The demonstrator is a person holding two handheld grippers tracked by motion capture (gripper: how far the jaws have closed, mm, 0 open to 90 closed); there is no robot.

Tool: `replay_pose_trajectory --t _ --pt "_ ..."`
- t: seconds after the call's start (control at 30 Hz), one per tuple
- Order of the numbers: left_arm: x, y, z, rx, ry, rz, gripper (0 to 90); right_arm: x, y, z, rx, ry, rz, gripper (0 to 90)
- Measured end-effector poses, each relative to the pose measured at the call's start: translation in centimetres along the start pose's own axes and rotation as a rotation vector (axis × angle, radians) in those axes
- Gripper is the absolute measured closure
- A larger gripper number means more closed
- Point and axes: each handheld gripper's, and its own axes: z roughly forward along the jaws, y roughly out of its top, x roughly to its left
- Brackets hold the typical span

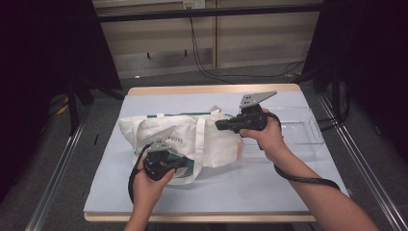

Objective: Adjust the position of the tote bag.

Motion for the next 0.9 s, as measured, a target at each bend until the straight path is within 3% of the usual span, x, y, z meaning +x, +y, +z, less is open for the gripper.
replay_pose_trajectory --t 0.57,0.9 --pt "0.0 0.1 0.2 0.008 0.003 -0.01 88.6 0.5 -0.5 -0.2 -0.013 0.021 -0.002 88.9" --pt "-0.3 0.3 -1.6 -0.022 0.011 -0.009 87.7 0.5 -0.3 -0.1 -0.008 0.008 -0.009 88.9"
